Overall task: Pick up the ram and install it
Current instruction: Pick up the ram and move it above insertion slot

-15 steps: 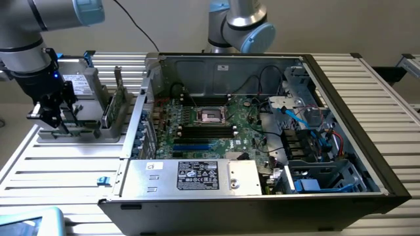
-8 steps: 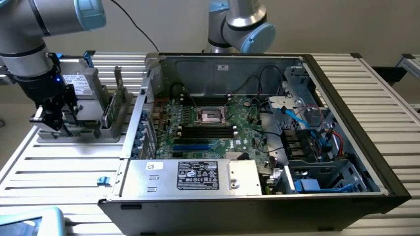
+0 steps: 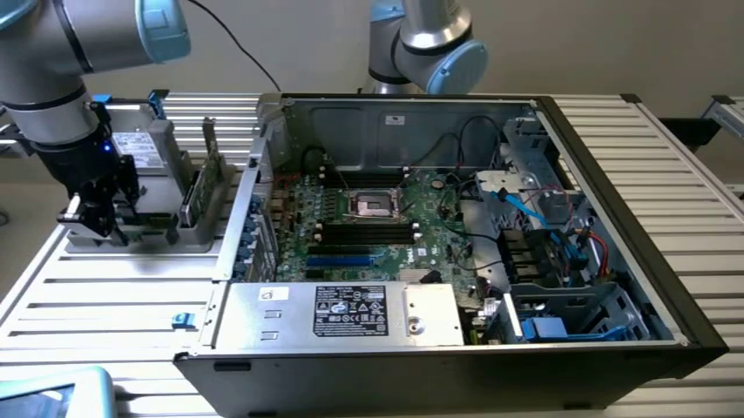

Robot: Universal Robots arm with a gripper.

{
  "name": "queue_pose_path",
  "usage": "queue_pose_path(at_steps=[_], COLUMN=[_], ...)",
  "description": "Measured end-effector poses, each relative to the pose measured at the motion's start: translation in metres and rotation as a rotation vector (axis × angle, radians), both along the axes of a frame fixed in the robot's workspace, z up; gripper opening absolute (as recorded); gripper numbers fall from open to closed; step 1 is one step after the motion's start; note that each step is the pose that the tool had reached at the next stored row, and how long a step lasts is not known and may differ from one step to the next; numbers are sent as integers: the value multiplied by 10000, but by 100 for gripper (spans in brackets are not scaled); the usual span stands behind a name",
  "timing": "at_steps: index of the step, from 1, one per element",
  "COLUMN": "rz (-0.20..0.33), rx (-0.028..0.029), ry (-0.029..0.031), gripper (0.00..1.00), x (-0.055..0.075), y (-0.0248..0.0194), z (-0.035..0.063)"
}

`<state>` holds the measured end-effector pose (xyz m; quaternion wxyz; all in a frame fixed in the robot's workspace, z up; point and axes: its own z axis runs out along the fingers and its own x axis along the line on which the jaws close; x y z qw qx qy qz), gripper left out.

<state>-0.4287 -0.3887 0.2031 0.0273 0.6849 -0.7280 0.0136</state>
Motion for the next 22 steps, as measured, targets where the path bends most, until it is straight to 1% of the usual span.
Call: queue_pose_path(at_steps=[2, 3, 4, 5, 8, 9, 10, 11, 14, 18, 22], rz=[0, 1, 0, 0, 0, 0, -1, 0, 1, 0, 5], rx=[-1, -2, -1, -1, 3, 5, 6, 10, 41, 104, 122], ry=[2, 4, 2, 2, 2, 1, 0, -2, -10, -27, -30], gripper=[49, 46, 40, 40, 22, 22, 16, 13, 13, 13, 13], x=[0, 0, 0, 0, 0, 0, 0, 0, 0, 0, -3], y=[0, 0, 0, 0, 0, 0, 0, 0, 0, 0, 0], z=[-12, -14, -16, -18, -19, -20, -20, -19, -19, -4, 130])
